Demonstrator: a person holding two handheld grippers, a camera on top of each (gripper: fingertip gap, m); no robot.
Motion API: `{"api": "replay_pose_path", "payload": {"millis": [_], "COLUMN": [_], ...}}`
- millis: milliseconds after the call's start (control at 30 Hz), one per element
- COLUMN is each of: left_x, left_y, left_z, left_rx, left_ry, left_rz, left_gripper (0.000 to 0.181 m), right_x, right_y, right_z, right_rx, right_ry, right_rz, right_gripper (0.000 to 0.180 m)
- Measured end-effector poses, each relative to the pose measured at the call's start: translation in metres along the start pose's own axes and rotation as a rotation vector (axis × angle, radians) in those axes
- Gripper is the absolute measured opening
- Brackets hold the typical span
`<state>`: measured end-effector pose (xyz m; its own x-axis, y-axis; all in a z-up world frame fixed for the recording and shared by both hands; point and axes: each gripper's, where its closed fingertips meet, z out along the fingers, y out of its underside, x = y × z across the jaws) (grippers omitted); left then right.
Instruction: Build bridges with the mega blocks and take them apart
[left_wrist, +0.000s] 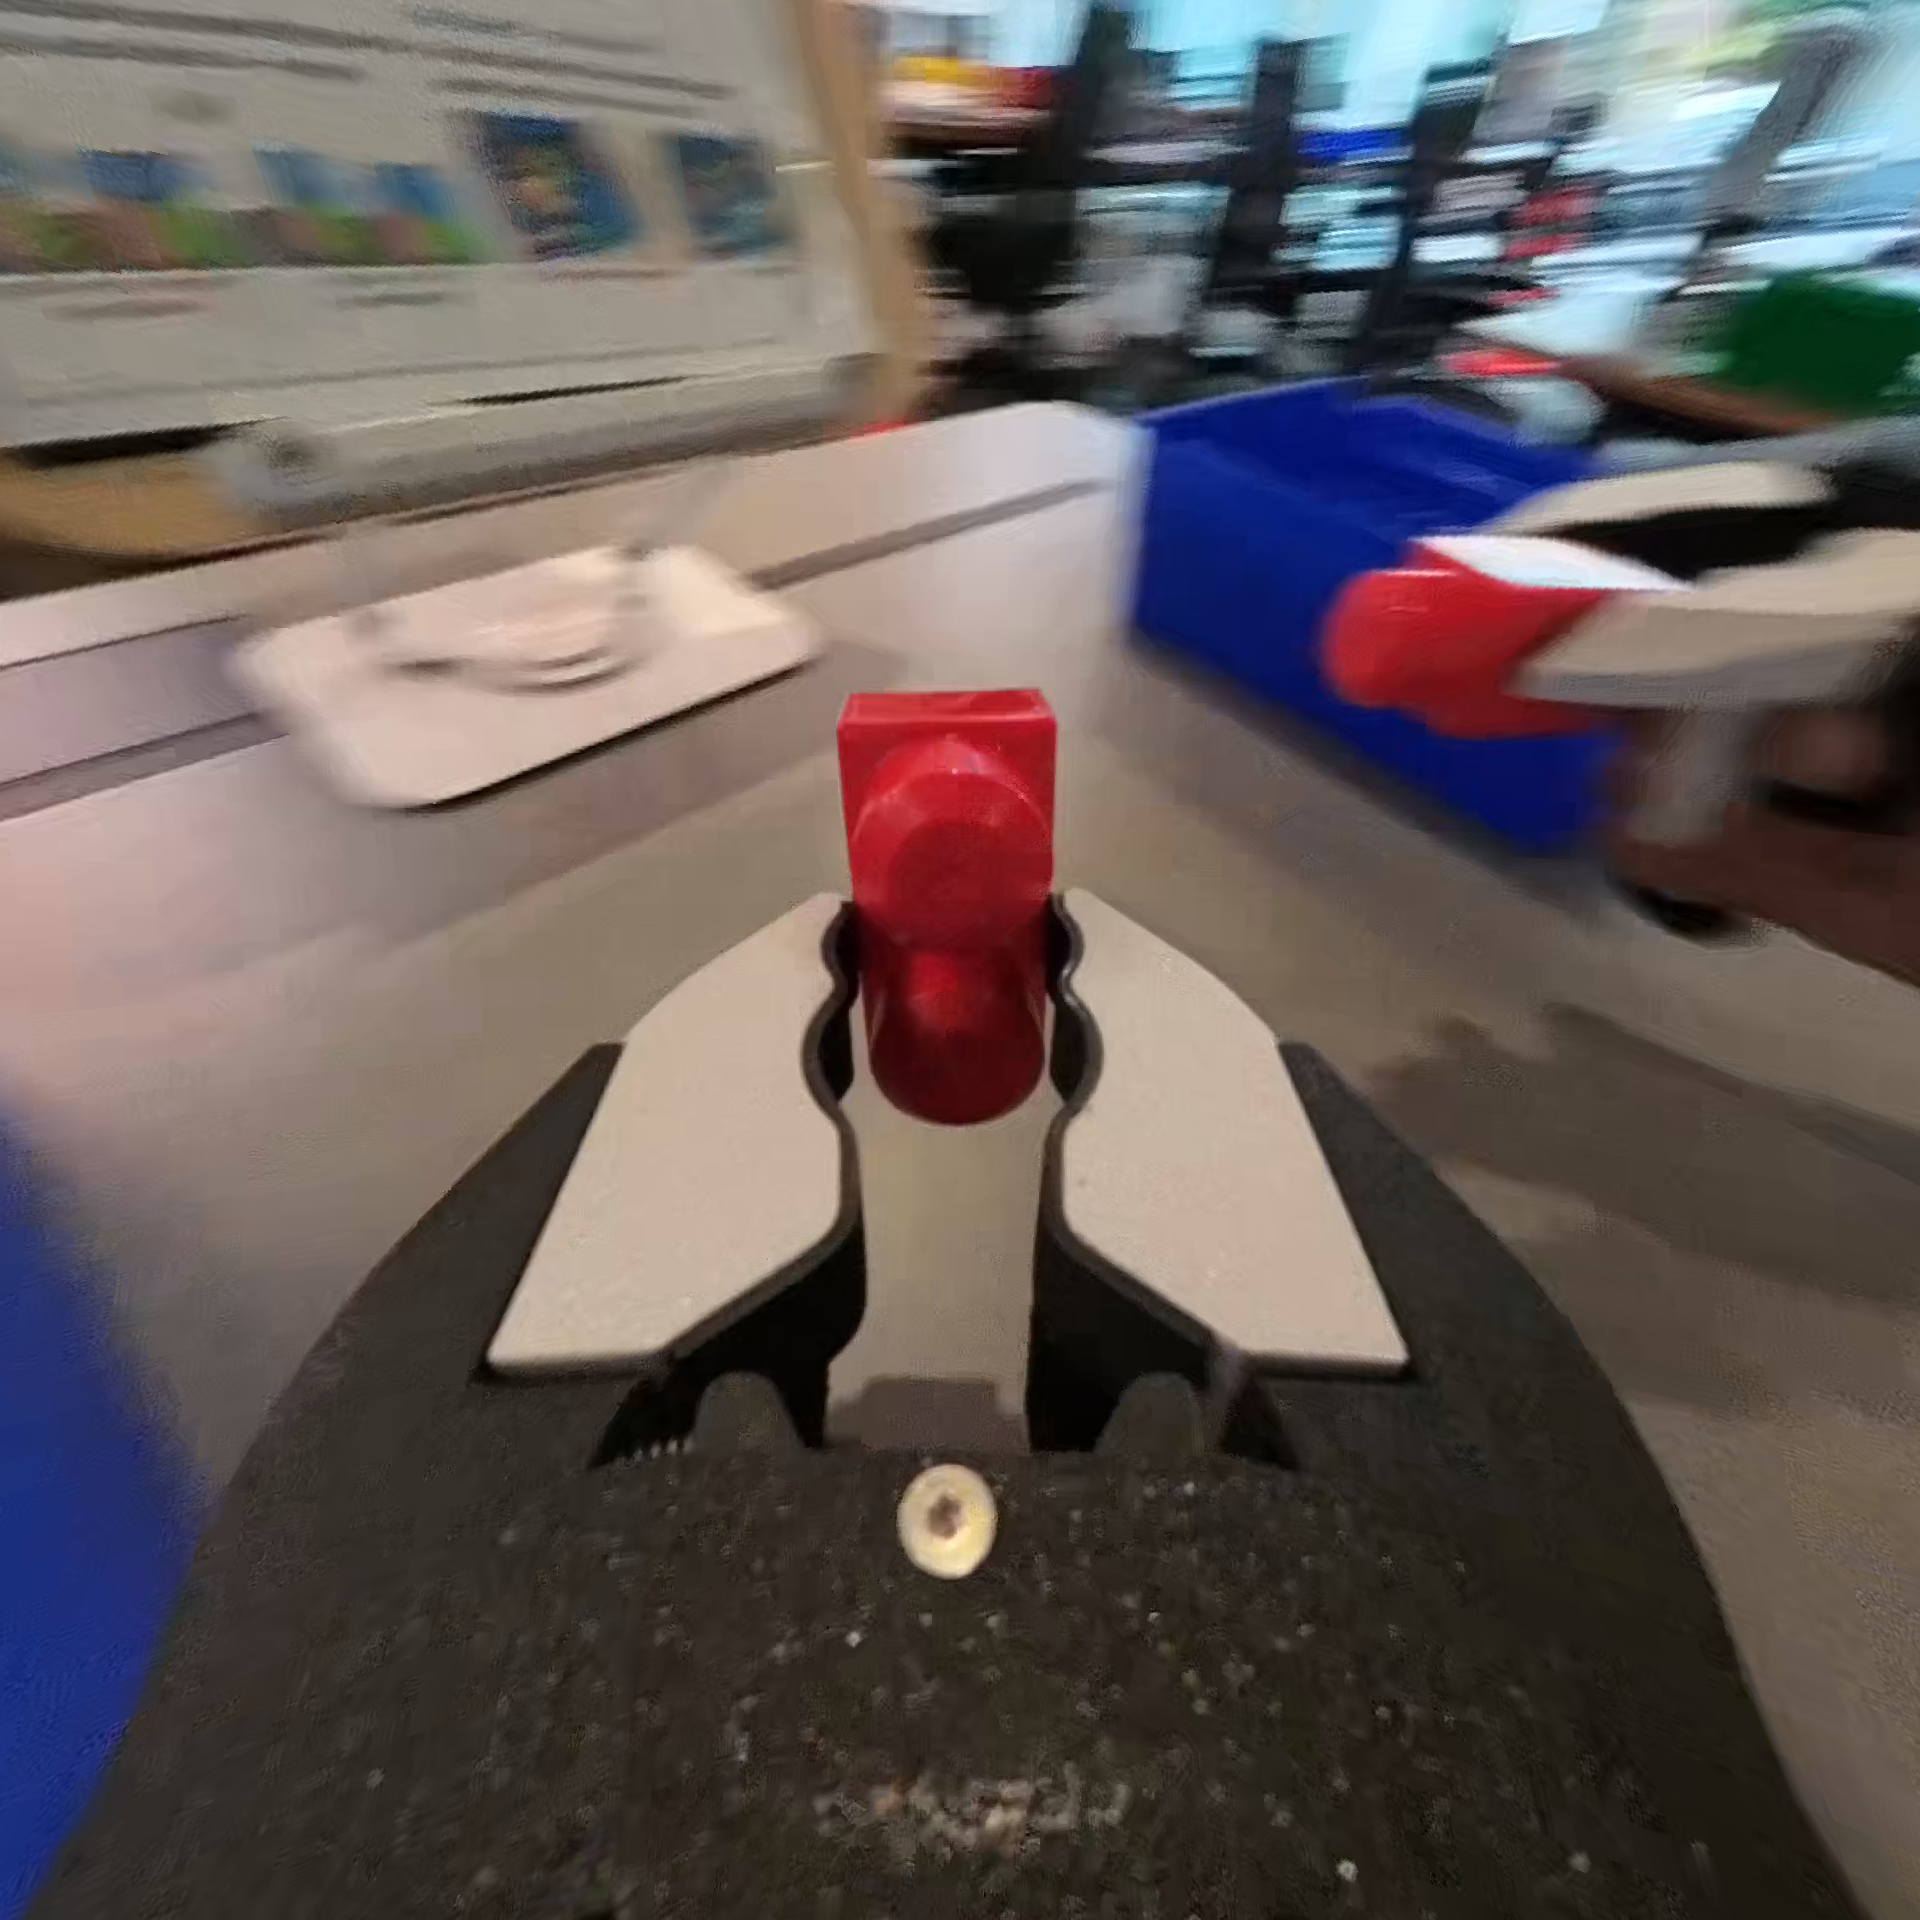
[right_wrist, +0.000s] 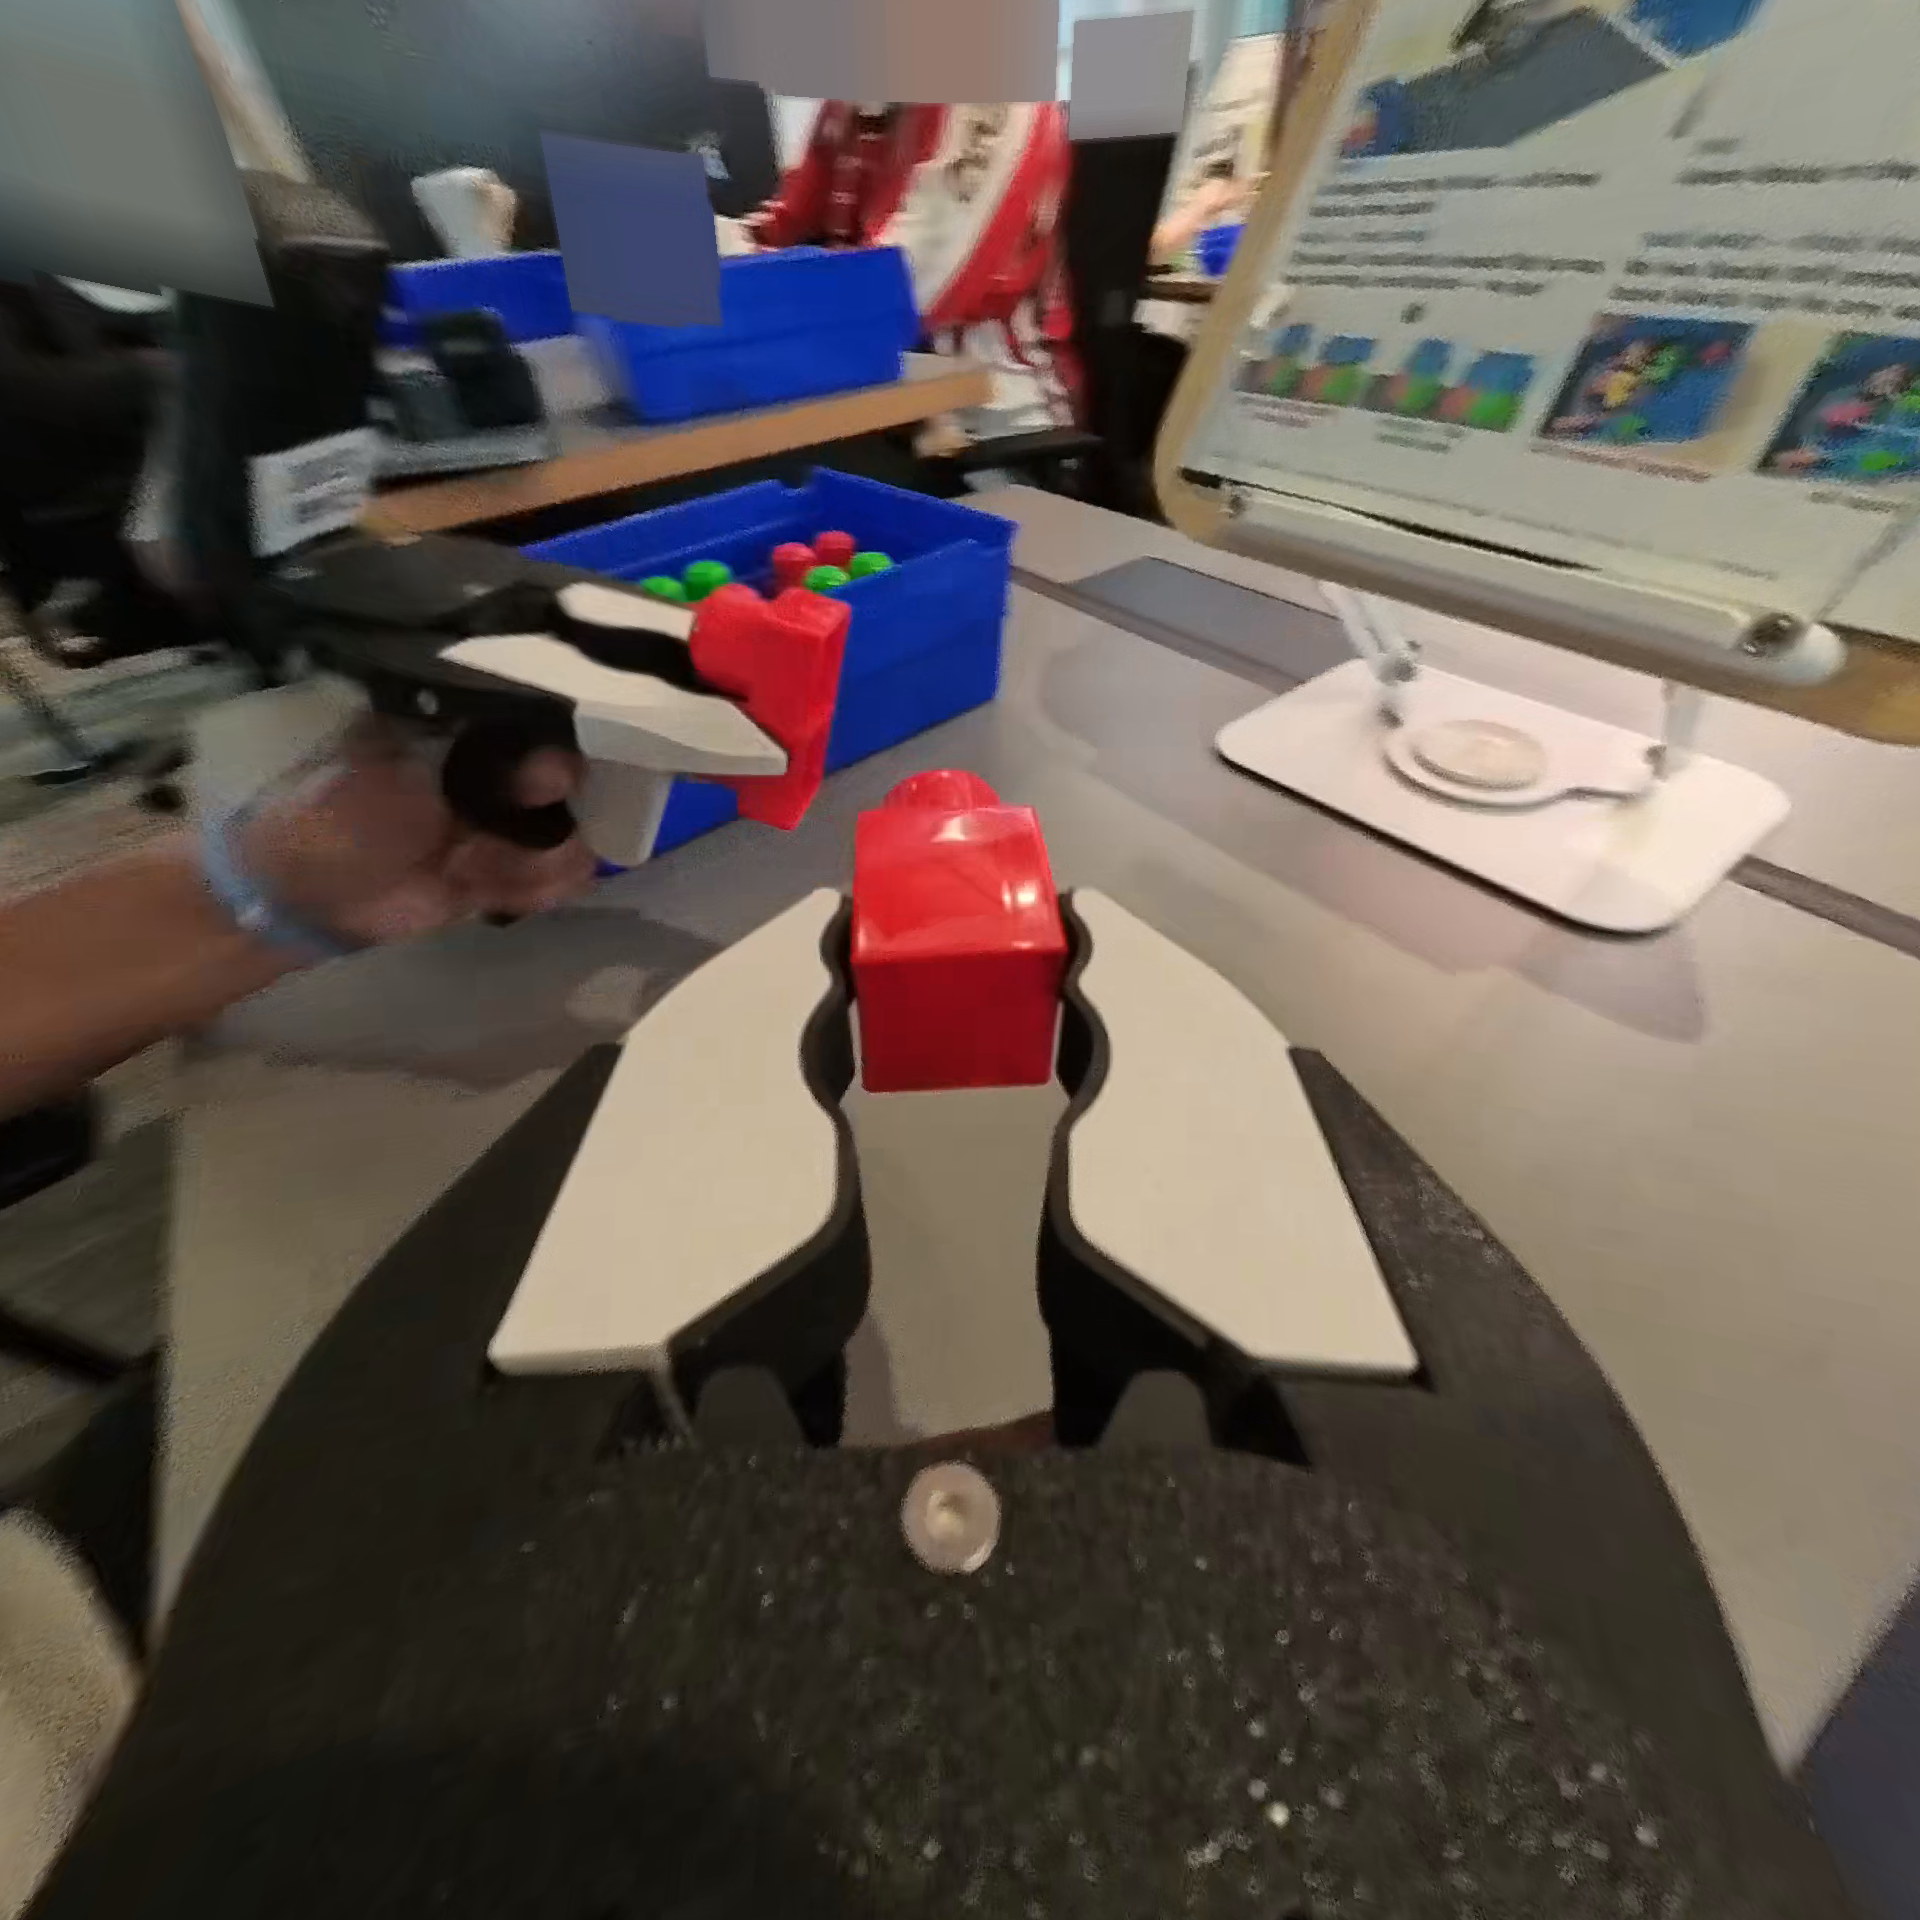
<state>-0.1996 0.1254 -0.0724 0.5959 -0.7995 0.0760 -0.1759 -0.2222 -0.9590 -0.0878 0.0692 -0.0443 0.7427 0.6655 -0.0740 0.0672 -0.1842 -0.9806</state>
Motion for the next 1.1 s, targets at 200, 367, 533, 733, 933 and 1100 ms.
{"api": "replay_pose_path", "payload": {"millis": [200,367,533,733,933,1100], "left_x": [-0.033,-0.021,-0.013,-0.015,-0.018,-0.016], "left_y": [0.016,0.018,0.02,0.024,0.03,0.032], "left_z": [-0.006,-0.005,-0.006,-0.007,-0.002,0.001], "left_rx": [0.041,0.056,0.048,0.033,0.001,-0.013], "left_ry": [-0.265,-0.197,-0.196,-0.186,-0.15,-0.14], "left_rz": [-0.05,-0.043,0.037,0.023,-0.054,-0.048], "left_gripper": [0.034,0.034,0.034,0.034,0.034,0.034], "right_x": [0.019,0.024,0.089,0.191,0.208,0.207], "right_y": [0.033,0.015,-0.049,0.058,0.135,0.144], "right_z": [0.02,0.0,-0.107,-0.212,-0.248,-0.235], "right_rx": [-0.013,-0.003,-0.004,-0.533,-0.834,-0.806], "right_ry": [0.299,0.327,0.565,0.685,0.701,0.669], "right_rz": [0.058,0.049,-0.024,0.216,0.284,0.332], "right_gripper": [0.036,0.036,0.036,0.036,0.037,0.037]}}
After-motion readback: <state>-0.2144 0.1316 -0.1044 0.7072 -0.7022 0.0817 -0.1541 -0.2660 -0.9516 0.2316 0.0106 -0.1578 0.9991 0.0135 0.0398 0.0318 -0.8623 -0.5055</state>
